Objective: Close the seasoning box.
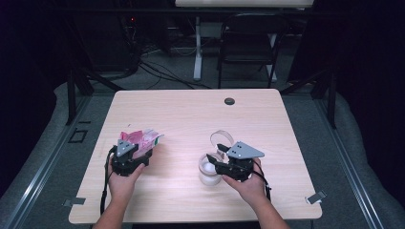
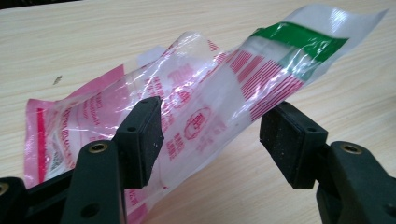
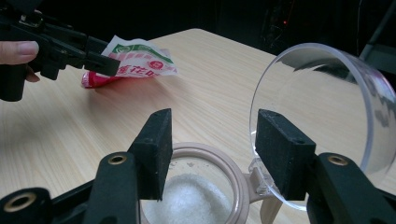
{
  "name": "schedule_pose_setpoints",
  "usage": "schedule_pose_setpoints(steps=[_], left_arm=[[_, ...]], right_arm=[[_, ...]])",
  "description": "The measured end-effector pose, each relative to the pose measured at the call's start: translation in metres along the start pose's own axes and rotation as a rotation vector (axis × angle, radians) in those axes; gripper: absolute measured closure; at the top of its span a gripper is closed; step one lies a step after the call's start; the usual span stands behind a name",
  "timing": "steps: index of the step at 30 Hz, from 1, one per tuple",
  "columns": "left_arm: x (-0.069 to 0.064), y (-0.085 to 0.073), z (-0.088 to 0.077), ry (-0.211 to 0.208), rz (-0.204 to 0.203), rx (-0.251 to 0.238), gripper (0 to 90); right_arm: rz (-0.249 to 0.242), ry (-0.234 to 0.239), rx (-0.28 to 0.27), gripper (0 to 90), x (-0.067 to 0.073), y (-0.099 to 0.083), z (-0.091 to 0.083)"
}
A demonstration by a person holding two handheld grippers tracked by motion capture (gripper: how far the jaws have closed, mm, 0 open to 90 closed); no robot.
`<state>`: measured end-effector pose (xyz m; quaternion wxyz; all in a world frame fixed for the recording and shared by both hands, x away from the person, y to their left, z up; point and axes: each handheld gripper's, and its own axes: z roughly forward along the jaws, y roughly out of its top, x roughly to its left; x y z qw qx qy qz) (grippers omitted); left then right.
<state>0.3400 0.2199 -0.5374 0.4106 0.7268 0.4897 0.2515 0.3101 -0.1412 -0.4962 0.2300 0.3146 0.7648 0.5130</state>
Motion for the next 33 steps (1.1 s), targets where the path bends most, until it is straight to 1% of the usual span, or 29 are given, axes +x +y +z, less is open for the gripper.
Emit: schedule_pose_setpoints(steps=[4, 7, 8, 12, 14, 15, 17, 20, 21, 22, 23, 25, 26, 30, 33], left_arm=[[-0.007, 0.000, 0.003, -0.012, 0.035, 0.009, 39.4], [-0.013, -0.001, 0.006, -0.029, 0.050, 0.021, 39.3], [-0.017, -0.001, 0.007, -0.033, 0.069, 0.028, 39.3], [-0.026, -0.002, 0.013, -0.050, 0.112, 0.050, 39.2], [-0.031, -0.003, 0.015, -0.064, 0.140, 0.063, 39.2], [-0.032, -0.003, 0.015, -0.068, 0.147, 0.070, 39.2], [-0.035, -0.003, 0.016, -0.073, 0.167, 0.068, 39.2], [-0.038, -0.003, 0.016, -0.084, 0.176, 0.068, 39.5], [-0.039, -0.003, 0.016, -0.084, 0.174, 0.064, 39.8], [-0.039, -0.003, 0.016, -0.085, 0.176, 0.057, 40.2], [-0.040, -0.003, 0.015, -0.094, 0.174, 0.049, 40.8], [-0.041, -0.003, 0.015, -0.110, 0.166, 0.048, 41.6], [-0.042, -0.003, 0.015, -0.118, 0.166, 0.052, 41.7], [-0.045, -0.003, 0.016, -0.124, 0.175, 0.050, 41.7], [-0.046, -0.003, 0.016, -0.124, 0.181, 0.048, 41.7]], right_arm=[[0.003, -0.004, 0.002, 46.1, -0.001, 0.000, 0.000], [0.007, -0.005, 0.000, 46.1, -0.002, -0.001, 0.000], [0.008, -0.005, -0.002, 46.2, -0.002, -0.001, 0.000], [0.005, -0.007, 0.001, 46.1, -0.002, -0.001, 0.000], [0.004, -0.008, 0.003, 46.1, -0.002, -0.001, 0.000], [0.003, -0.009, 0.005, 46.1, -0.002, -0.001, 0.000], [0.001, -0.011, 0.007, 46.1, -0.002, -0.002, 0.001], [0.000, -0.017, 0.010, 46.1, -0.003, -0.003, 0.001], [-0.005, -0.028, 0.013, 46.1, -0.004, -0.003, 0.001], [-0.006, -0.029, 0.015, 46.2, -0.005, -0.004, 0.001], [-0.005, -0.032, 0.017, 47.3, -0.006, -0.004, 0.002], [0.005, -0.025, 0.018, 47.4, -0.006, -0.006, 0.002], [0.001, -0.027, 0.021, 47.4, -0.006, -0.006, 0.002], [0.003, -0.029, 0.012, 47.1, -0.006, -0.005, 0.002], [0.024, -0.020, -0.002, 48.7, -0.007, -0.003, -0.001]])
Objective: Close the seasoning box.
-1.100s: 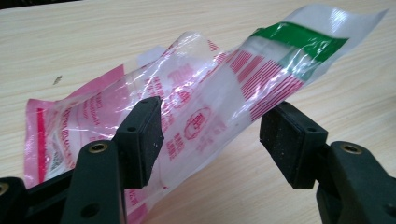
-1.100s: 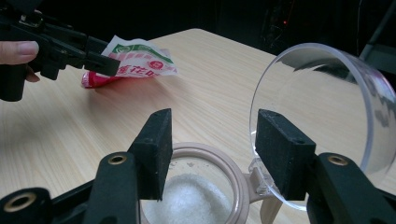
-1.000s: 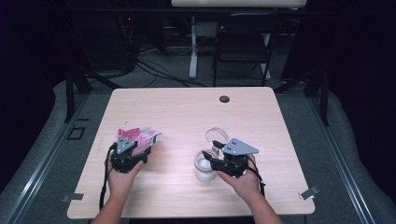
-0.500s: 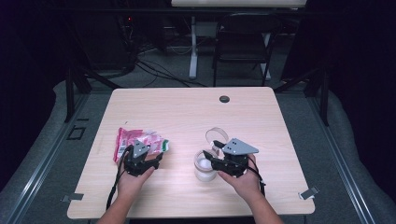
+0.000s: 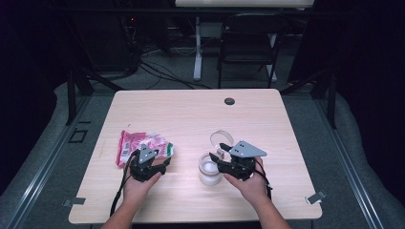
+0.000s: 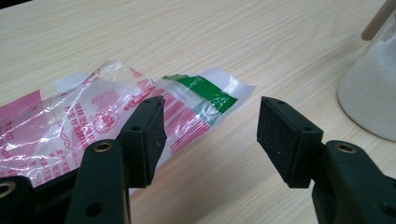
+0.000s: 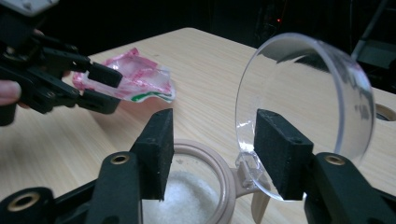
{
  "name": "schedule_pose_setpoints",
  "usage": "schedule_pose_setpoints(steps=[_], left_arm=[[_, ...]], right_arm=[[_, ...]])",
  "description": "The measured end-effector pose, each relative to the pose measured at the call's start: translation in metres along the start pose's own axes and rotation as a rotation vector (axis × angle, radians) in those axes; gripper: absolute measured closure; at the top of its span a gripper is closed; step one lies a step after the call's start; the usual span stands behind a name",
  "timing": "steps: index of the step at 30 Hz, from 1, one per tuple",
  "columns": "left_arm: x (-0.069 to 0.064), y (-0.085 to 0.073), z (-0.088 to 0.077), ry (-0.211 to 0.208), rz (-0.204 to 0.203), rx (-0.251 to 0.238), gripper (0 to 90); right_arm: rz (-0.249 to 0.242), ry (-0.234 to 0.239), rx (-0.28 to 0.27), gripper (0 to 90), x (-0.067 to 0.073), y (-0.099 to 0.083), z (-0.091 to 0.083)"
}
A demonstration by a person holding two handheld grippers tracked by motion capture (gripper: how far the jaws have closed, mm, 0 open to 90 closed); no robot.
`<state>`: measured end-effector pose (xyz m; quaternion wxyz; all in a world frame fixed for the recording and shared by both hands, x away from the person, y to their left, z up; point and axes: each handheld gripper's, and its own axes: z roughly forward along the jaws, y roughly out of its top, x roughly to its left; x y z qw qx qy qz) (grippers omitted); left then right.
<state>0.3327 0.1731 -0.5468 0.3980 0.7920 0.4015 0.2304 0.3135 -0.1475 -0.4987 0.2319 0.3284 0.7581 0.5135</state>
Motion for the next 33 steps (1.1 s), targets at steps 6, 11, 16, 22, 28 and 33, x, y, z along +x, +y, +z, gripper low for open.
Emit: schedule_pose_setpoints(steps=[6, 11, 16, 22, 28, 33], left_arm=[[-0.003, 0.001, -0.001, -0.016, -0.009, -0.009, 41.7], [-0.007, 0.002, 0.000, -0.021, 0.008, -0.009, 41.9], [-0.008, 0.002, 0.000, -0.027, 0.016, -0.003, 42.4], [-0.009, 0.002, 0.000, -0.028, 0.016, -0.008, 42.8], [-0.009, 0.002, 0.000, -0.031, 0.016, -0.005, 43.0], [-0.010, 0.002, 0.000, -0.031, 0.020, -0.010, 43.3]], right_arm=[[-0.002, 0.029, -0.012, 55.8, 0.003, 0.008, -0.007], [-0.011, 0.026, 0.003, 60.5, 0.003, 0.010, -0.008], [0.012, 0.018, -0.002, 63.7, -0.004, 0.011, -0.014], [0.048, 0.003, -0.005, 73.8, -0.015, 0.013, -0.022], [0.059, -0.004, -0.008, 78.1, -0.022, 0.015, -0.029], [0.080, 0.009, -0.014, 79.3, -0.026, 0.017, -0.034]])
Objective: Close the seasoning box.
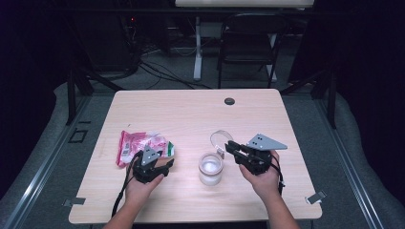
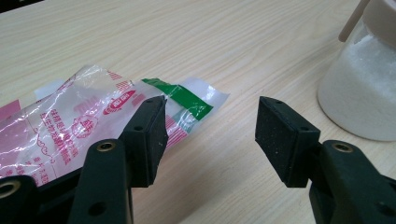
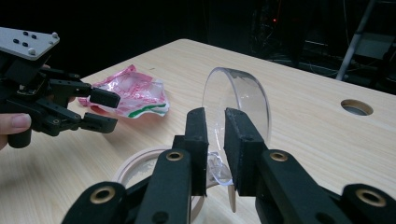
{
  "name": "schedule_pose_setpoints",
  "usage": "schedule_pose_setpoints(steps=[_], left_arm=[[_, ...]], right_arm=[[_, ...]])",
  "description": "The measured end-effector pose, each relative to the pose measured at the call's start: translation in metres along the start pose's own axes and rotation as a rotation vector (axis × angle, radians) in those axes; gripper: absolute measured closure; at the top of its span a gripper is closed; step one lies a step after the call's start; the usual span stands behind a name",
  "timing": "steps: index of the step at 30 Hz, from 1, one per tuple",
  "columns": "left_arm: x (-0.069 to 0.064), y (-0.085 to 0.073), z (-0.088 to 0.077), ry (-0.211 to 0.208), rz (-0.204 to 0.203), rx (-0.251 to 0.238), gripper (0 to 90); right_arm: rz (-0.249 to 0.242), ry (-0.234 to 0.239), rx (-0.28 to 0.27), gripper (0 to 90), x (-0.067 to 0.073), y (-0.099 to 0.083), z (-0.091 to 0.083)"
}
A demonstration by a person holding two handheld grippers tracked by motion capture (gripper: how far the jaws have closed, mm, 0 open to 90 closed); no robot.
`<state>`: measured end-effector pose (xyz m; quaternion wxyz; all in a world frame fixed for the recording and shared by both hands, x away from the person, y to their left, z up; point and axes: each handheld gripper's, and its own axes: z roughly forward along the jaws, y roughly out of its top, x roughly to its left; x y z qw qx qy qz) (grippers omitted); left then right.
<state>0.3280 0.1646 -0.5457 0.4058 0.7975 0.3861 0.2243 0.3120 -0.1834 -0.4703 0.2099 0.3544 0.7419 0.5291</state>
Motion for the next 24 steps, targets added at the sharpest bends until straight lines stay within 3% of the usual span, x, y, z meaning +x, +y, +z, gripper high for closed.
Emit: schedule_pose_setpoints(steps=[10, 14, 24], left_arm=[[0.001, -0.001, 0.000, 0.003, -0.003, 0.006, 43.5], [0.001, -0.001, 0.000, 0.004, -0.003, 0.006, 43.6], [0.001, -0.001, 0.000, 0.003, 0.001, 0.007, 43.6]], right_arm=[[0.009, -0.034, -0.026, 81.7, -0.006, 0.003, -0.008], [0.037, -0.049, -0.033, 80.0, -0.013, 0.002, -0.011], [0.049, -0.058, -0.007, 76.7, -0.019, -0.003, -0.007]])
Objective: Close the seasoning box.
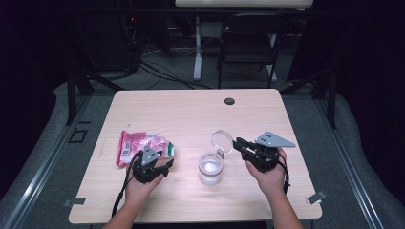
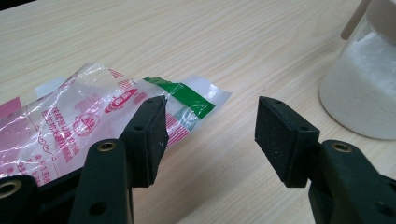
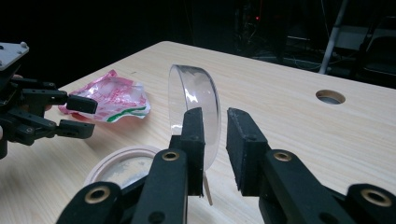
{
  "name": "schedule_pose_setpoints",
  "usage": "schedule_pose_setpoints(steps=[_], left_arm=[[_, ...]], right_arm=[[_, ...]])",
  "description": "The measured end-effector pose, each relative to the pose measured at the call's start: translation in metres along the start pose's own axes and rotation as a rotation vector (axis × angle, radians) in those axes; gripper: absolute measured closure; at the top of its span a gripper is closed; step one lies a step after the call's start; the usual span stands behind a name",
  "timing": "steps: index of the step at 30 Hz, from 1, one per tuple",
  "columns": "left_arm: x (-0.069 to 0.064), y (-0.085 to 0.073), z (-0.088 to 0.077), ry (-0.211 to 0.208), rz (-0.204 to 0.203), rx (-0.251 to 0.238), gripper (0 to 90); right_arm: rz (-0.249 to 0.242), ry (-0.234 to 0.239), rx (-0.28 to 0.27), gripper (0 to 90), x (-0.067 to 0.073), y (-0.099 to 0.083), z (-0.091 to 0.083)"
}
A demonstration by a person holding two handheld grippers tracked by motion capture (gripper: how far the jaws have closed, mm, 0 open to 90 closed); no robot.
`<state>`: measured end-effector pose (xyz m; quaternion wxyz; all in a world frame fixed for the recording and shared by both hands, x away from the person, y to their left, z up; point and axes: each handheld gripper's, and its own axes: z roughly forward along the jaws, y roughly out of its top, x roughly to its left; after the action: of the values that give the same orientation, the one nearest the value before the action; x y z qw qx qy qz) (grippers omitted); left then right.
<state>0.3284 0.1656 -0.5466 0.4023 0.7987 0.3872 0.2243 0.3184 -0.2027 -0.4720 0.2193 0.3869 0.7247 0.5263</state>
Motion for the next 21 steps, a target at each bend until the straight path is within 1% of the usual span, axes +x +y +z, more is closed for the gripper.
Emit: schedule_pose_setpoints(steps=[6, 12, 17, 21], left_arm=[[-0.0004, -0.0001, 0.0004, -0.003, -0.003, 0.001, 43.6], [0.0003, 0.0000, -0.0001, 0.000, -0.001, -0.001, 43.6], [-0.0001, -0.0001, 0.0004, -0.001, -0.004, 0.000, 43.5], [-0.0001, -0.0001, 0.0004, 0.000, -0.003, 0.001, 43.5]], right_arm=[[0.004, 0.004, 0.004, 76.6, -0.0015, -0.0012, 0.0008], [0.004, 0.006, -0.007, 76.4, -0.0005, 0.0003, -0.0009], [0.000, 0.020, -0.019, 73.5, 0.0016, 0.0014, -0.0009], [-0.002, 0.030, -0.012, 71.0, 0.0024, 0.0011, -0.0001]])
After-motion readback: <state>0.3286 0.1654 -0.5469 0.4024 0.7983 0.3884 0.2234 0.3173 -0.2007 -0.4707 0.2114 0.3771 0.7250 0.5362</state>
